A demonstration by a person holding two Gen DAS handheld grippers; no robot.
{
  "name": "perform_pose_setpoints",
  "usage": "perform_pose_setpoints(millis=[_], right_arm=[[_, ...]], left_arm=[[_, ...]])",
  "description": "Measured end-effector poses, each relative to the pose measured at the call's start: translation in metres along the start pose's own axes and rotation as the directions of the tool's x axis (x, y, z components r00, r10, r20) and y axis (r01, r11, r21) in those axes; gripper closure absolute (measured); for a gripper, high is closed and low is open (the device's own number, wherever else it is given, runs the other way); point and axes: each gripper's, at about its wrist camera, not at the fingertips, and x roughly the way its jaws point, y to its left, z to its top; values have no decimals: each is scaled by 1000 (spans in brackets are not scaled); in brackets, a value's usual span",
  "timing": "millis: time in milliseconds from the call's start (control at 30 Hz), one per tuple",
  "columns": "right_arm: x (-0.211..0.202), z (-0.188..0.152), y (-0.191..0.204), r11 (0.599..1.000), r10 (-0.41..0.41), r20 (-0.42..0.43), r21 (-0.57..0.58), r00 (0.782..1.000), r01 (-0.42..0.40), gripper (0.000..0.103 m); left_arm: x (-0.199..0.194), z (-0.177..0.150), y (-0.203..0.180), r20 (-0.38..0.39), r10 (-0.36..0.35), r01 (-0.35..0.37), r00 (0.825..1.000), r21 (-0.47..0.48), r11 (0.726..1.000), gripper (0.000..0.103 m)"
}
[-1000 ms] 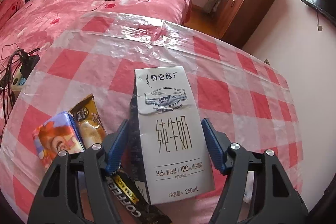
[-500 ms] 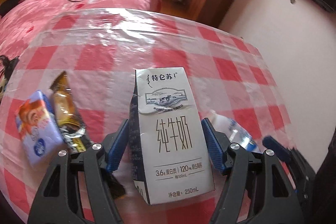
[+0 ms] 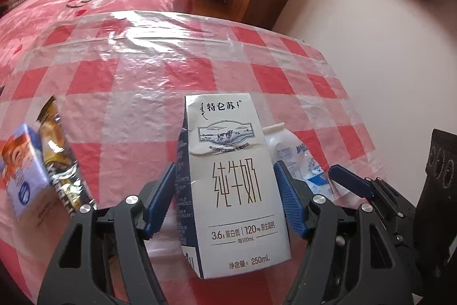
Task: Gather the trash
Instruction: 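Grasp the white plastic bottle with the right tool while the left tool holds the carton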
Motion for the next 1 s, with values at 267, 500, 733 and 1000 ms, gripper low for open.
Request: perform_pose_setpoints(millis=[267,500,733,1000], right_arm=[[1,-1,7,999,-37,-7,-34,999,36,22],[3,-4,18,993,-66,-10,-103,998,65,54],[-2,-9,24,991,-19,-10,-134,1000,18,54],[-11,-18,30,988,56,-14,-142,998,-57,55]], left_arm=[[-25,-9,7,48,17,-15,999,-36,999,34],[-45,-19,10,64,26,-24,998,-46,999,34],[-70,-40,22,68,24,-19,997,-76,997,34],[-97,-64,35,75,22,-14,997,-98,995,34]])
